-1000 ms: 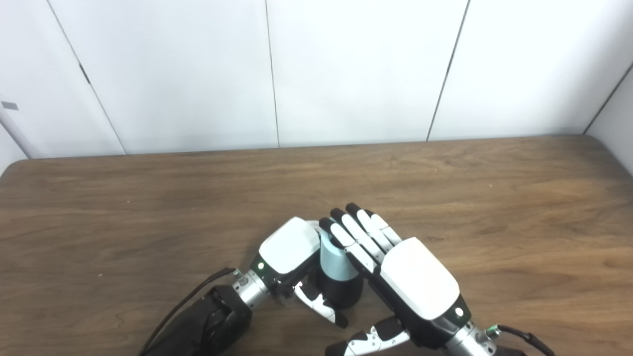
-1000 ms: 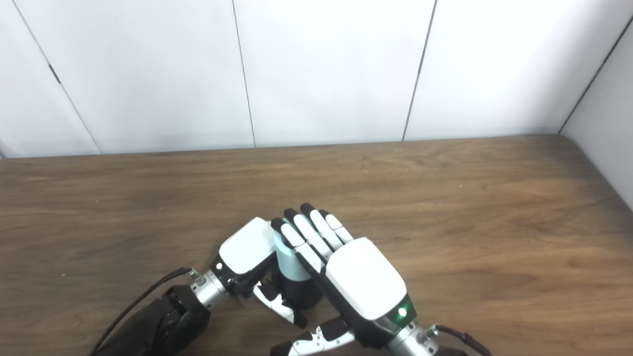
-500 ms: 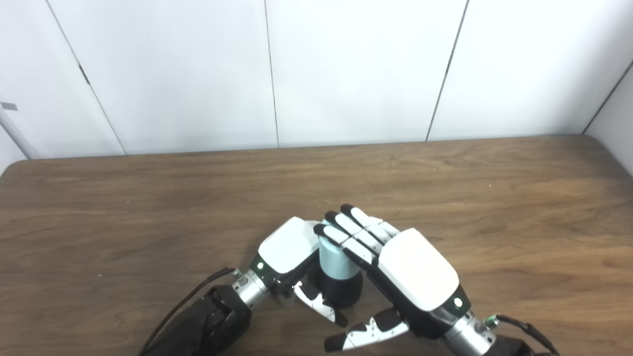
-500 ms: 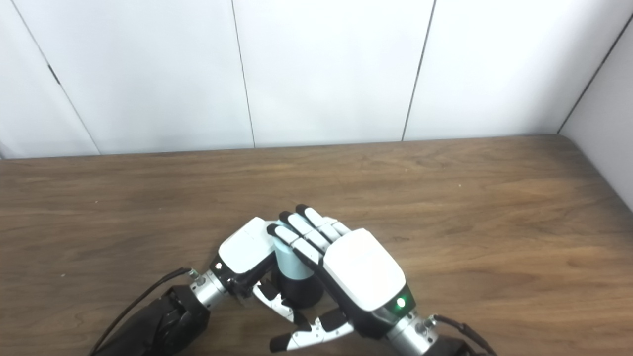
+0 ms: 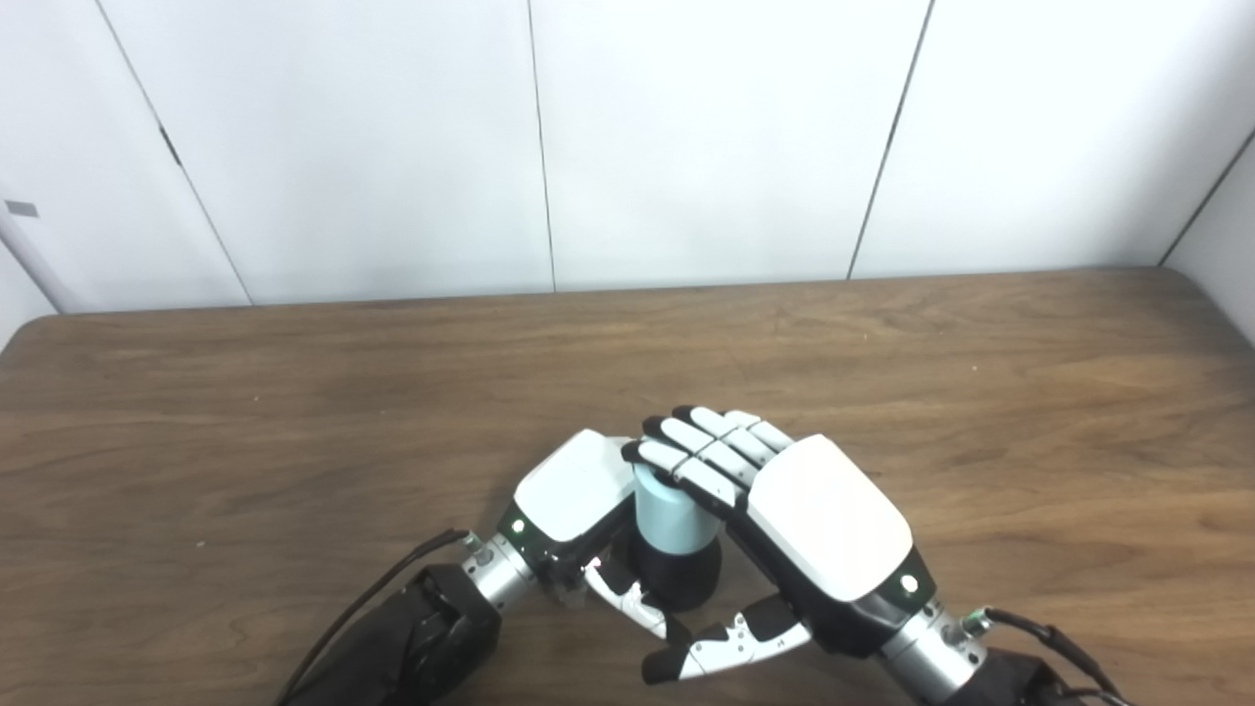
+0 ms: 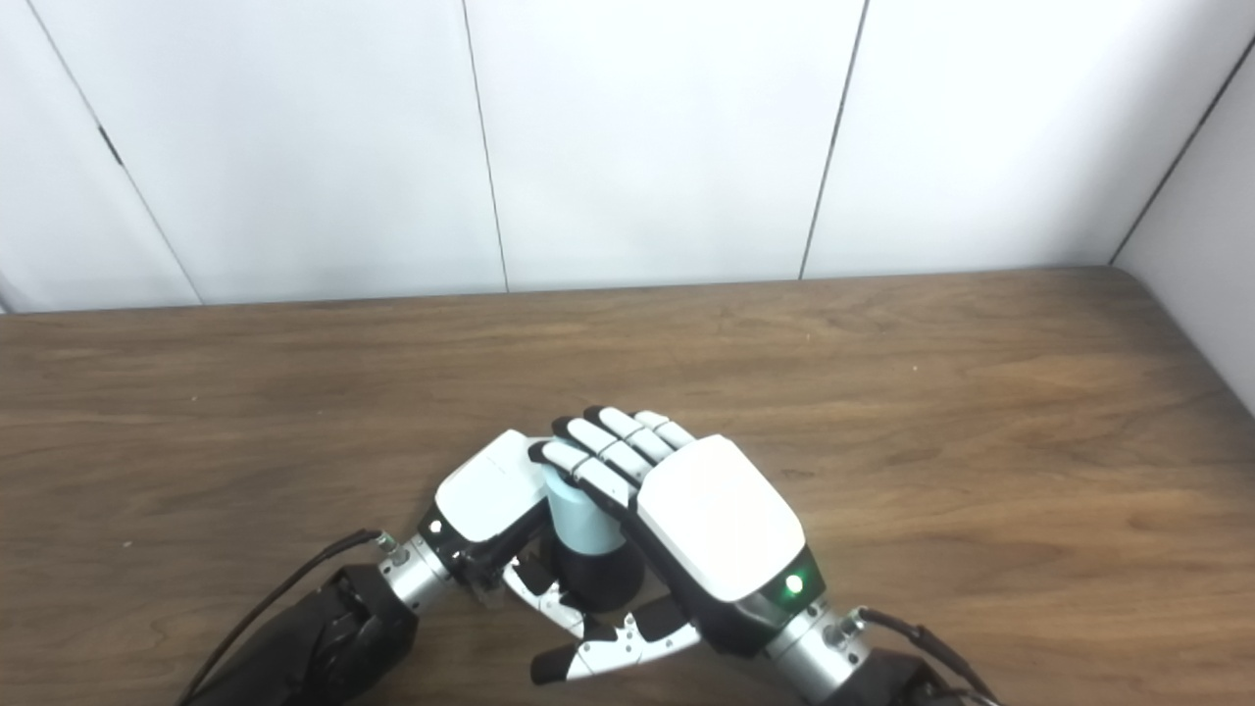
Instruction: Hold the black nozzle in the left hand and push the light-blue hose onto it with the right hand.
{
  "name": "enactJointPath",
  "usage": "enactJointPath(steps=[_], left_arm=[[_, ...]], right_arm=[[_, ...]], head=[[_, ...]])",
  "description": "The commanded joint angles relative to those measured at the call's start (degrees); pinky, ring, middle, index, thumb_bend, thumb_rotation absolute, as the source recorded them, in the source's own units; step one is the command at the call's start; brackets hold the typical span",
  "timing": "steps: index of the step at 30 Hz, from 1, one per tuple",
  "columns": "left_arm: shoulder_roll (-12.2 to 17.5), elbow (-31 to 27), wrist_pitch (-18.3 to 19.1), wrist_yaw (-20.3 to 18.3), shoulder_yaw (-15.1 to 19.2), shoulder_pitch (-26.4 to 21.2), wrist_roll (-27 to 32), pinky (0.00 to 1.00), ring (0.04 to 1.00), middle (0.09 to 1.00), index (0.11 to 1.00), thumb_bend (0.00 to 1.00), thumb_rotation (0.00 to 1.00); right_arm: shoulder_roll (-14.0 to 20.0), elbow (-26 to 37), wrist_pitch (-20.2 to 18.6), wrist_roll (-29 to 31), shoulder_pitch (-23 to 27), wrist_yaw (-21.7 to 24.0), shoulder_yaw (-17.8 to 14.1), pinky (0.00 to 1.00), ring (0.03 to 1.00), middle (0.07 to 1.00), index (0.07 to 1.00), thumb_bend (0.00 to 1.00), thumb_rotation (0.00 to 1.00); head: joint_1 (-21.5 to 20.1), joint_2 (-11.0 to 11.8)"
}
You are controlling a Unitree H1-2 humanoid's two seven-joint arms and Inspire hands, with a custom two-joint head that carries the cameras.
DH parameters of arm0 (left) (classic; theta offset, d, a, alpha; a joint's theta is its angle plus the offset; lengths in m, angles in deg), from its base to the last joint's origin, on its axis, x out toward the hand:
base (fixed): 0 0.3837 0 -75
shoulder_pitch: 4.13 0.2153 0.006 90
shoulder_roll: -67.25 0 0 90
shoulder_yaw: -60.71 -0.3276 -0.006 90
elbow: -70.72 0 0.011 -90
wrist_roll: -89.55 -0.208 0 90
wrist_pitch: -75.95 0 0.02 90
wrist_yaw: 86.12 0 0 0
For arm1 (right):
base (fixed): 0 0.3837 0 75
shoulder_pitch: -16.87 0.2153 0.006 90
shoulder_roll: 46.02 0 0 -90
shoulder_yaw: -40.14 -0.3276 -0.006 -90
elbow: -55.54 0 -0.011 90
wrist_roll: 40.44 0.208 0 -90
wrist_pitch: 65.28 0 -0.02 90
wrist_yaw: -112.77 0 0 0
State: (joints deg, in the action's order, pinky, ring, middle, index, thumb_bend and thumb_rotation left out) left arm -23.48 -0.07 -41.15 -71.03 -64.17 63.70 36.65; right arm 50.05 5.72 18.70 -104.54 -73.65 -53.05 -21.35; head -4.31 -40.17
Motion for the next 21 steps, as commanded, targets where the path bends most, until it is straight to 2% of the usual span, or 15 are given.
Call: enactJointPath(steps=[1, 4, 9, 12, 16, 21], left_arm=[[-5.69, 8.39, 0.2, 5.79, -4.89, 16.34, 2.71, 0.58, 0.447, 0.467, 0.512, 0.5, 0.0], [-5.6, 8.51, 0.19, 5.89, -5.02, 16.22, 2.83, 0.58, 0.448, 0.461, 0.516, 0.5, 0.0], [-5.56, 8.58, 0.19, 5.8, -4.87, 16.13, 2.93, 0.58, 0.455, 0.465, 0.506, 0.5, 0.0], [-5.78, 8.37, 0.21, 4.86, -4.04, 16.27, 3.21, 0.59, 0.455, 0.464, 0.507, 0.5, 0.0], [-6.04, 8.18, 0.33, 3.74, -3.03, 16.36, 3.43, 0.6, 0.449, 0.461, 0.515, 0.5, 0.0], [-6.24, 8.84, 0.31, 3.95, -2.64, 16.02, 3.6, 0.61, 0.443, 0.46, 0.522, 0.5, 0.0]], right_arm=[[4.88, -5.24, -0.4, -0.64, -4.84, 28.86, 7.21, 0.88, 0.912, 0.921, 0.884, 0.81, 1.0], [4.84, -4.61, -0.82, -1.99, -4.57, 34.1, 7.93, 0.93, 0.963, 0.968, 0.932, 0.82, 1.0], [4.23, -3.9, -0.79, -3.8, -5.3, 39.09, 8.49, 0.94, 0.998, 0.999, 0.966, 0.83, 1.0], [3.84, -3.86, -0.38, -4.65, -5.38, 39.4, 8.32, 0.94, 1.0, 1.0, 0.973, 0.78, 1.0], [3.27, -4.24, -0.37, -4.75, -5.69, 37.61, 7.64, 0.92, 0.99, 0.999, 0.959, 0.66, 1.0], [2.91, -5.65, -0.71, -3.99, -5.17, 36.32, 6.87, 0.92, 0.99, 1.0, 0.96, 0.62, 1.0]], head=[[-0.06, -0.09], [-0.2, -0.08], [-0.21, 0.01], [-0.33, -0.02], [-0.46, -0.03], [-0.7, 0.27]])
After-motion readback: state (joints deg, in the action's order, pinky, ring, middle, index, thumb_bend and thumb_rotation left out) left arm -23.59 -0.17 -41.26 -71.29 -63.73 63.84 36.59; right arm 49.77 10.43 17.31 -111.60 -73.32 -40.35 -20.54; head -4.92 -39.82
